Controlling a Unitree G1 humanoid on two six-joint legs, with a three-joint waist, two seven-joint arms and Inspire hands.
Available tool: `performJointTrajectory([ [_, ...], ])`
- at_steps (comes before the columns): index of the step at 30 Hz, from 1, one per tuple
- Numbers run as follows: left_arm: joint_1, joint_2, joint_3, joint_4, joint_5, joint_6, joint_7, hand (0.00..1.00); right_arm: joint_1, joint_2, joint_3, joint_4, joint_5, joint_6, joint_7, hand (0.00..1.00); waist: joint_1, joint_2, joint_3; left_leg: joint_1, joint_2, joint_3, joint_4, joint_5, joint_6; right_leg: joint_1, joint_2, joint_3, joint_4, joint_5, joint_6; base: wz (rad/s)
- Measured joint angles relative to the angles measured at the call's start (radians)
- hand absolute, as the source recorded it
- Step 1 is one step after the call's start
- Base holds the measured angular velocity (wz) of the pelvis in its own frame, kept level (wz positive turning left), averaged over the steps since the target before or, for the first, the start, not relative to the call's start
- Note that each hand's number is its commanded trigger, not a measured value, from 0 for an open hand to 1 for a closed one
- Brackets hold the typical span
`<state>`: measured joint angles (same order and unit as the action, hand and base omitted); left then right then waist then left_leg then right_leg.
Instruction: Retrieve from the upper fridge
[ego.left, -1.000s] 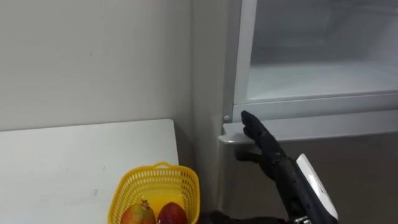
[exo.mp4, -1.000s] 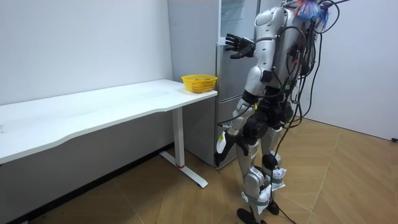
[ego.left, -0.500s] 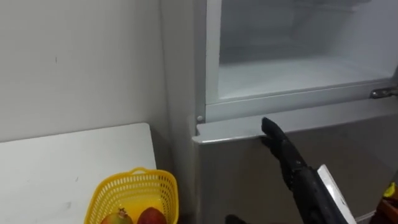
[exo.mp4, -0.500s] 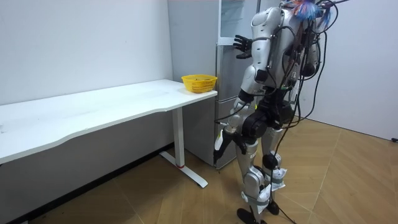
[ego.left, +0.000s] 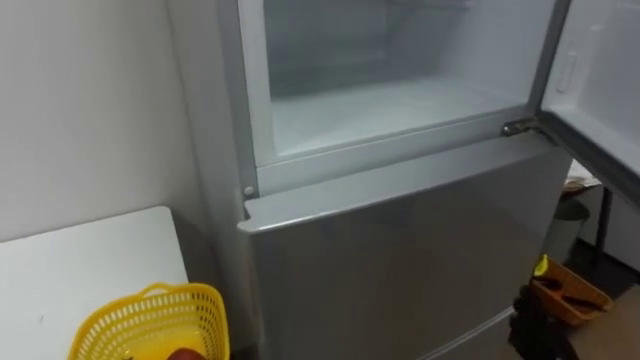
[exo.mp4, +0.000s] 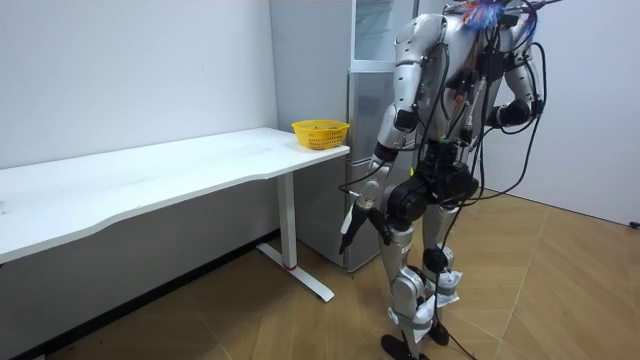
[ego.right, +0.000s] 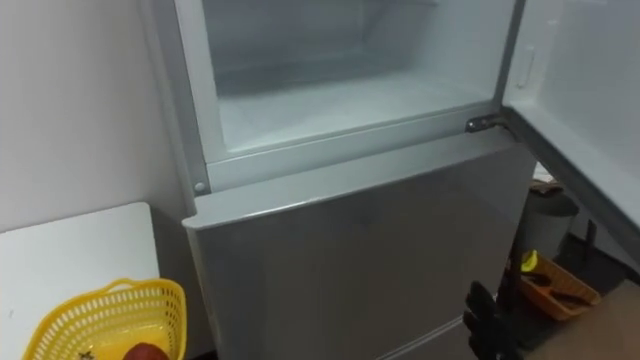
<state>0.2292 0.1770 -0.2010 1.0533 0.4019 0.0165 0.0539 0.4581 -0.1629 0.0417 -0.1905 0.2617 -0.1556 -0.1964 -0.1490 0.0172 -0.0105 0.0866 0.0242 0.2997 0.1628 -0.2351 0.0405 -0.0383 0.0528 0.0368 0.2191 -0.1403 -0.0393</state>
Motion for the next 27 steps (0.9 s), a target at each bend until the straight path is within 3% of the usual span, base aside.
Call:
performJointTrajectory([
  [8, 0.01, 0.013, 0.01, -0.02, -0.043, -0.019, 0.009, 0.0, 0.002, 0.002, -0.109, 0.381, 0.39, 0.003, -0.055, 0.0, -0.033, -0.006, 0.0039, -0.003, 0.0, -0.004, -0.001, -0.001, 0.001, 0.012, -0.001, -0.003, -0.016, 0.0, 0.0, 0.02],
  [11, 0.017, 0.015, 0.06, -0.025, -0.059, -0.025, 0.007, 0.0, -0.01, 0.001, -0.191, 0.434, 0.507, 0.004, -0.097, 0.0, -0.057, -0.006, 0.0046, -0.005, 0.0, -0.006, -0.002, -0.001, 0.001, 0.013, -0.003, -0.01, -0.013, 0.0, 0.0, 0.03],
  [14, 0.047, 0.024, 0.104, -0.07, -0.09, -0.025, 0.004, 0.0, -0.063, 0.001, -0.311, 0.44, 0.651, 0.004, -0.16, 0.0, -0.09, -0.018, 0.0064, -0.003, 0.0, -0.006, -0.01, -0.001, 0.001, 0.013, -0.003, -0.012, -0.011, -0.001, 0.0, 0.0],
  [20, 0.048, 0.035, 0.166, -0.121, -0.113, -0.026, -0.004, 0.0, -0.146, -0.026, -0.468, 0.438, 0.81, 0.002, -0.239, 0.0, -0.1, -0.06, 0.0077, -0.008, 0.0, -0.005, -0.01, 0.0, 0.001, 0.006, -0.003, -0.011, -0.014, -0.004, -0.001, 0.0],
  [23, 0.05, 0.035, 0.236, -0.164, -0.113, -0.033, -0.019, 0.0, -0.164, -0.043, -0.554, 0.386, 0.917, 0.002, -0.24, 0.0, -0.099, -0.068, 0.0075, -0.011, -0.001, -0.006, -0.01, 0.0, 0.001, 0.002, -0.003, -0.013, -0.01, -0.004, -0.001, 0.0],
  [27, 0.057, 0.038, 0.26, -0.164, -0.114, -0.033, -0.027, 0.0, -0.171, -0.072, -0.58, 0.278, 0.975, -0.002, -0.211, 0.0, -0.098, -0.069, 0.0084, -0.008, -0.001, -0.004, -0.01, 0.0, 0.0, 0.006, -0.003, -0.016, -0.014, -0.005, -0.001, 0.0],
])
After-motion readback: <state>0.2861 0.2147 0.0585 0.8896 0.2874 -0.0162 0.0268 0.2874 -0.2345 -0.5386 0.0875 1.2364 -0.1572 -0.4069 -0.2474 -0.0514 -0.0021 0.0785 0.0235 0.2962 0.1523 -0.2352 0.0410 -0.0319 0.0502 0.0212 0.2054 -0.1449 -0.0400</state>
